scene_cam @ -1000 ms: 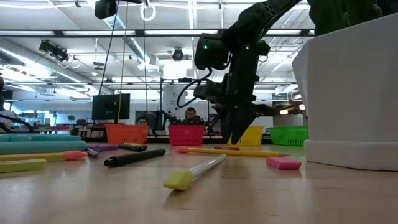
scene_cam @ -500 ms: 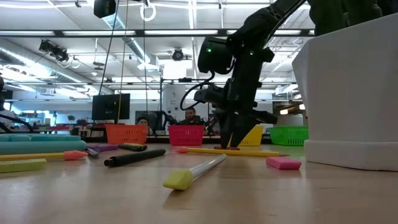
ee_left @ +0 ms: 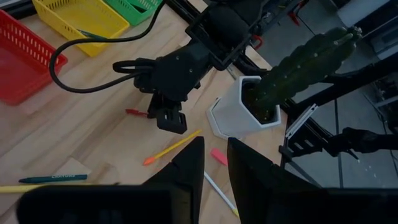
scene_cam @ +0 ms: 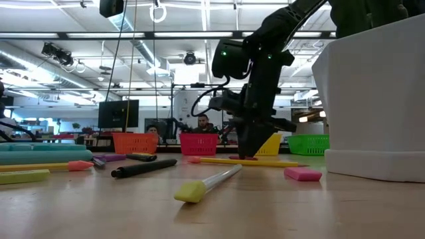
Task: Sort crayons/erasers/pens/pencils in bins
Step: Put the top red crayon into the yellow bin
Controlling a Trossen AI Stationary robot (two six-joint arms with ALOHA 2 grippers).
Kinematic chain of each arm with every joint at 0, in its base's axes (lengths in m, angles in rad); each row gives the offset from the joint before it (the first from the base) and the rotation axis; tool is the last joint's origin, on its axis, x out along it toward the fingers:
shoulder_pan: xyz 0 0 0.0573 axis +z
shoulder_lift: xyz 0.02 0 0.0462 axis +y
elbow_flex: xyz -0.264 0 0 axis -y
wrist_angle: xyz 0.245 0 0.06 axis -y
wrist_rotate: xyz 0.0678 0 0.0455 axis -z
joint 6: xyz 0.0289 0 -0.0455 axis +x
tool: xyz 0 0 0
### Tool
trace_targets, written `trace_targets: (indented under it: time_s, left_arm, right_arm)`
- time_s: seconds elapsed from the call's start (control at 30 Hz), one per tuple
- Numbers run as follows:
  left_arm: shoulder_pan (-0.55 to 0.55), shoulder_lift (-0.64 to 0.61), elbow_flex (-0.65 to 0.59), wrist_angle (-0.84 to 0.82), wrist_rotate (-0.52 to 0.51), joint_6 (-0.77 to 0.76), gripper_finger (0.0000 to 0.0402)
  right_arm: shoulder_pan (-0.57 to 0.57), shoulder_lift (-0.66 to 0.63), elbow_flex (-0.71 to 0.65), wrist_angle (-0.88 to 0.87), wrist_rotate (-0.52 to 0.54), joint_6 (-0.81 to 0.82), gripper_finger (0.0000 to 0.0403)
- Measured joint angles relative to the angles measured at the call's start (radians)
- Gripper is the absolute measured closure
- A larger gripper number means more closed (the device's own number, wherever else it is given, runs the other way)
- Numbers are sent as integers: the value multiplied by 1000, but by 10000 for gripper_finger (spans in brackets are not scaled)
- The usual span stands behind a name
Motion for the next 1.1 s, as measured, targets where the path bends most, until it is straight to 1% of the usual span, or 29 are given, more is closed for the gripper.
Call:
trace_targets:
  time_s: [0.2,0.53,0.8,1.1]
  left_arm:
    - [0,0,0,0,0,0,328]
    - [0,0,0,24,-1,-3,322]
    - [1,0,0,38,-18,-5,322]
    - [1,0,0,38,-19,-6,322]
  right_arm:
    - [-1,2,-1,-4,9,-9,350]
    - [-6,10,42,-44,9,-65,351]
    - [-47,11,113,-142,18,-149,351]
    - [-124,9,249,-259,-3,-266,351]
